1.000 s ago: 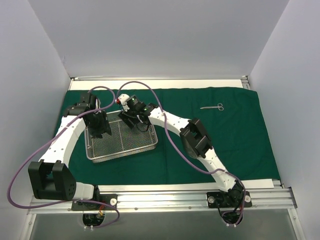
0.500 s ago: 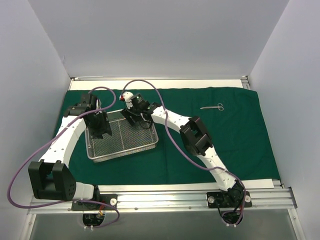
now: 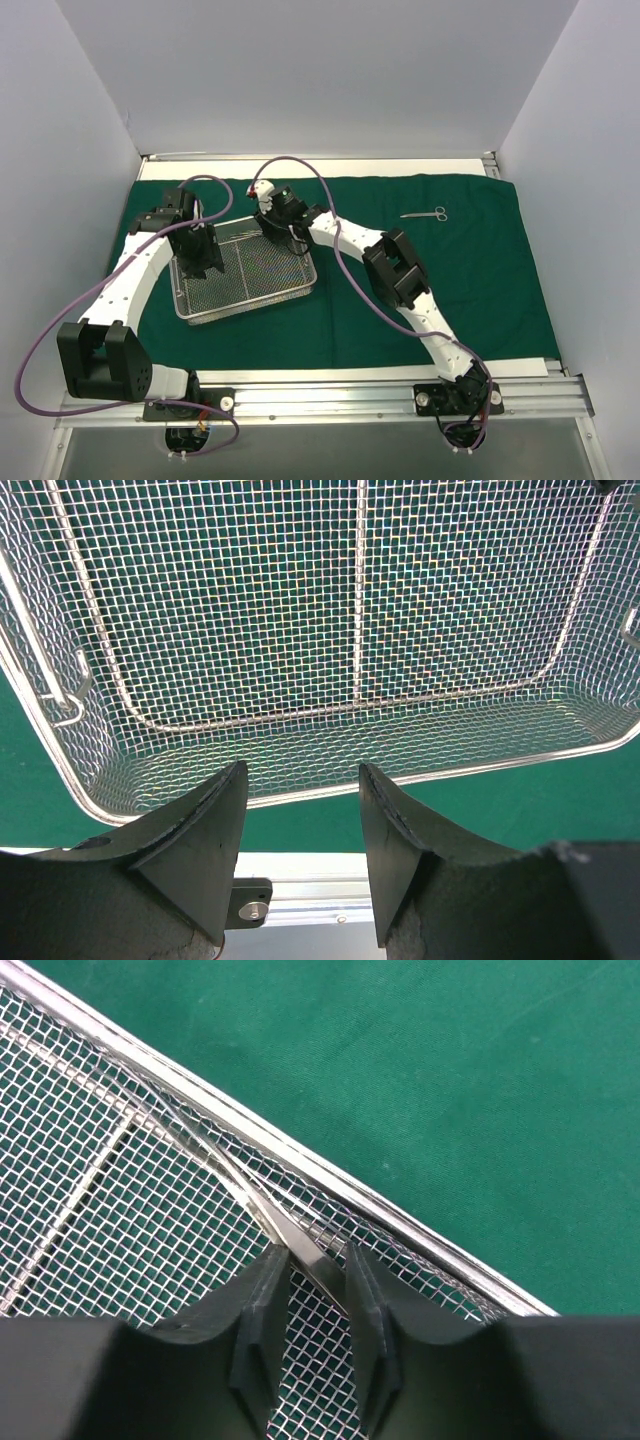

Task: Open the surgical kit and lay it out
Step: Pick up the medical item from the container.

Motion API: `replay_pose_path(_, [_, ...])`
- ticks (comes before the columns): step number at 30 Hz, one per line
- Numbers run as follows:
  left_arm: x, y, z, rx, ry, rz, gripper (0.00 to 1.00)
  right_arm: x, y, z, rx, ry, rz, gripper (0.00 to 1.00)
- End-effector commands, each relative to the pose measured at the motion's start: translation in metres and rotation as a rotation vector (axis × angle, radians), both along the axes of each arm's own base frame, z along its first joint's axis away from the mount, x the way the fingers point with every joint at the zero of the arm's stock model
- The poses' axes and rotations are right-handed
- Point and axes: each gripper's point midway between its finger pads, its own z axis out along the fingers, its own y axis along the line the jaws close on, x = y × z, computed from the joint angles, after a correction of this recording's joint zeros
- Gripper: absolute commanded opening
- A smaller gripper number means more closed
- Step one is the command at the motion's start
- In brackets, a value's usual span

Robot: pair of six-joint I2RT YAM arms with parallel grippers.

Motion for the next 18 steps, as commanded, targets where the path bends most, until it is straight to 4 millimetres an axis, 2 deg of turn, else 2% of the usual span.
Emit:
replay_pose_path(1, [0.007, -0.002, 0.011, -0.008, -0.052, -0.005, 0.57, -0.041, -0.004, -0.013, -0.068, 0.109, 0.045, 0.23])
replay_pose_path(4, [0.009, -0.003, 0.013, -0.009, -0.058, -0.007, 0.57, -0.043, -0.004, -0.006, -0.064, 0.106, 0.036, 0.17])
replay_pose_path(8, [0.012, -0.003, 0.017, -0.010, -0.066, -0.010, 0.57, -0.045, -0.002, 0.015, -0.042, 0.102, 0.016, 0.01])
replay_pose_path(12, [0.016, -0.007, 0.021, -0.031, -0.083, -0.034, 0.57, -0.054, -0.004, 0.036, -0.032, 0.132, 0.017, 0.00])
replay_pose_path(13, [0.017, -0.009, 0.022, -0.037, -0.091, -0.043, 0.57, -0.056, -0.003, 0.048, -0.012, 0.140, 0.002, 0.00])
replay_pose_path(18, [0.033, -0.025, 0.028, -0.132, -0.142, -0.106, 0.57, -0.069, -0.016, 0.073, -0.017, 0.193, -0.023, 0.00])
